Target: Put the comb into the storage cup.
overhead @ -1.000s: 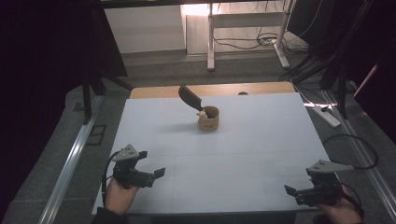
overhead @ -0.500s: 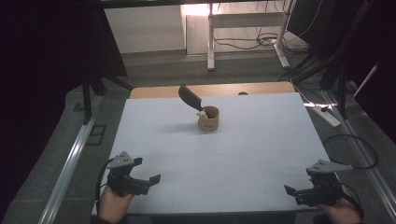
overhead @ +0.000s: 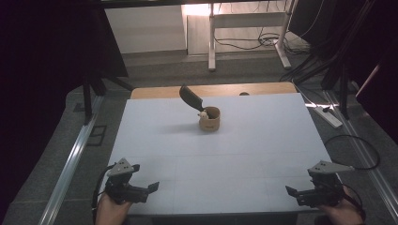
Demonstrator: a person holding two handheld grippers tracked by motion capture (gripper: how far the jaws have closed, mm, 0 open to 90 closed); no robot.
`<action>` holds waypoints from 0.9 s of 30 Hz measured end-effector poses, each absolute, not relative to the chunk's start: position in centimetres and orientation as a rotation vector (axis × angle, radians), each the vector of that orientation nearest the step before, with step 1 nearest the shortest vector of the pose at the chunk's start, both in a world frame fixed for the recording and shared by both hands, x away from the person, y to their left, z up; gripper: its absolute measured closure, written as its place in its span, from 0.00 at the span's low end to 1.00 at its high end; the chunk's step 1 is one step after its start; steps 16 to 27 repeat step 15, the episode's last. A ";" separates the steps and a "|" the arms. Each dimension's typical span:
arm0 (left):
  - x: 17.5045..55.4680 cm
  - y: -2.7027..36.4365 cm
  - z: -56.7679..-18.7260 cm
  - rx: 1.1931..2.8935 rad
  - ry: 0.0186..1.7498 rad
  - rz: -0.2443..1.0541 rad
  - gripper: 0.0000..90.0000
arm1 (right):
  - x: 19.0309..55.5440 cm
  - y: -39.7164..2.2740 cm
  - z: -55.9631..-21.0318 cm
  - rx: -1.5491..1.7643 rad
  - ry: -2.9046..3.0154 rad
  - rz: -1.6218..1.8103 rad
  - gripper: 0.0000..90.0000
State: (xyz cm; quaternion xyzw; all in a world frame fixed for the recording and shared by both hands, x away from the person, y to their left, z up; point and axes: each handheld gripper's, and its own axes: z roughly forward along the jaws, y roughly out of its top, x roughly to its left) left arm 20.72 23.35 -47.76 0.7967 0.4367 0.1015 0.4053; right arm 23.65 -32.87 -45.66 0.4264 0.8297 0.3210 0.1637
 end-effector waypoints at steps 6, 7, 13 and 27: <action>20.2 23.3 -48.0 2.032 1.112 0.257 0.00 | 23.6 -32.8 -45.7 1.215 2.365 0.911 0.00; 20.2 23.3 -47.9 2.032 1.111 0.257 0.00 | 23.6 -32.8 -45.7 1.215 2.365 0.911 0.00; 20.3 23.2 -48.0 2.052 1.117 0.249 0.00 | 23.6 -32.8 -45.7 1.214 2.365 0.910 0.00; 20.3 23.2 -48.0 2.052 1.115 0.247 0.00 | 23.6 -32.8 -45.7 1.212 2.365 0.908 0.00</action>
